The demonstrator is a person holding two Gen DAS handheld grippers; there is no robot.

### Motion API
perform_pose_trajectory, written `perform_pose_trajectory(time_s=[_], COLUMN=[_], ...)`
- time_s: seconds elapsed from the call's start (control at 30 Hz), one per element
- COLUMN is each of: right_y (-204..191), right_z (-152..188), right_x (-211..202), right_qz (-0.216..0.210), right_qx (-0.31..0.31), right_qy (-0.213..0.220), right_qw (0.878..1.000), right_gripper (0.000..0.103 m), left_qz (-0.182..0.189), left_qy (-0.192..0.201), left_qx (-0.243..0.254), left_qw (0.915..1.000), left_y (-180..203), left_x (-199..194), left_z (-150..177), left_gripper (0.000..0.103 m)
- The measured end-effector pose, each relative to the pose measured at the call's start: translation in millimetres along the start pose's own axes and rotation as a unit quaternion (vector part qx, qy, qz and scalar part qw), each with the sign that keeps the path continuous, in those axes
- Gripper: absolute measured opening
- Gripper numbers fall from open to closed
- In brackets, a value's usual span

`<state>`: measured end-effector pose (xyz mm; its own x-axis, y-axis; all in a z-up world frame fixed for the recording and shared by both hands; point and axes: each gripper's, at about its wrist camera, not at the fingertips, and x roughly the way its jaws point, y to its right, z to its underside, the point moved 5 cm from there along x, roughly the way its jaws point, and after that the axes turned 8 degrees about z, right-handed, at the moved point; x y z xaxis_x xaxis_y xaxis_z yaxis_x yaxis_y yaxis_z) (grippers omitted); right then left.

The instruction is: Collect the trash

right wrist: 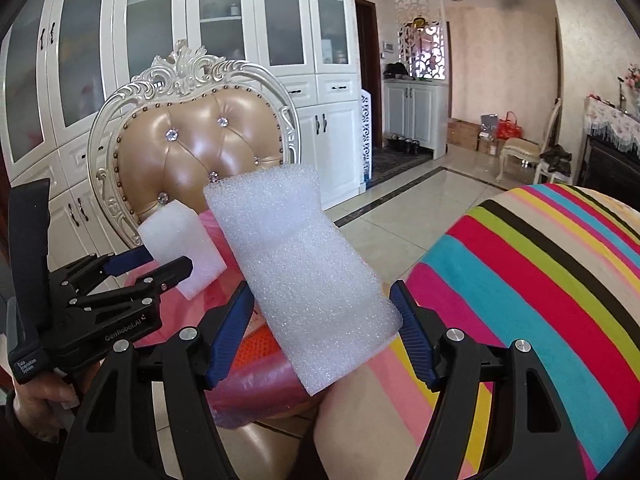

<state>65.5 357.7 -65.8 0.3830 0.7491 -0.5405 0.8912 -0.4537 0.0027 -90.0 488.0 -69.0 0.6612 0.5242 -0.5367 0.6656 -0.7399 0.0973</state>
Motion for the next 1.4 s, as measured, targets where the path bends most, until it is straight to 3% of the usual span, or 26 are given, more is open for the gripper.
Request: perform_pose_trajectory(time_s=[0.37,0.47,0.67,0.73,0.77,0.9,1.0,1.1,1.27,1.4], right_y=[-22,-21,-14,-11,-8,6,25,54,116,183], right_z=[-13,-13,-12,-12,-12,-7,2,15,46,81], right_x=[31,34,29,24,19,-3,-27,-55,-106,-156], right_qz=[-0.023,-0.028,-0.038,-0.036,-0.034,-0.017,0.006,0.037,0.109,0.173], right_qx=[0.001,0.012,0.031,0.032,0.034,0.031,0.029,0.038,0.057,0.097], right_qy=[-0.015,-0.015,-0.014,-0.01,-0.008,0.003,0.013,0.018,0.023,0.018], right_qw=[1.0,0.999,0.999,0.999,0.999,0.999,0.999,0.998,0.992,0.98], right_gripper=[0.069,0.077,0.077,0.077,0.077,0.077,0.077,0.078,0.08,0.08], left_qz=[-0.003,-0.001,-0.007,-0.014,-0.027,-0.032,-0.029,-0.012,0.067,0.135], left_qy=[-0.008,-0.011,-0.005,0.003,0.008,0.016,0.023,0.03,0.021,0.015], left_qx=[-0.02,-0.03,-0.02,-0.016,-0.014,-0.022,-0.027,-0.017,0.021,0.058], left_qw=[0.9998,0.9995,0.9998,0.9998,0.9995,0.9991,0.9989,0.9993,0.9973,0.989], left_y=[-20,-26,-30,-29,-28,-30,-21,-1,72,147], left_x=[14,15,7,1,-2,-12,-22,-32,-41,-49], left_z=[3,5,10,11,11,11,12,11,10,9], left_gripper=[0.058,0.059,0.068,0.086,0.089,0.09,0.098,0.098,0.098,0.098])
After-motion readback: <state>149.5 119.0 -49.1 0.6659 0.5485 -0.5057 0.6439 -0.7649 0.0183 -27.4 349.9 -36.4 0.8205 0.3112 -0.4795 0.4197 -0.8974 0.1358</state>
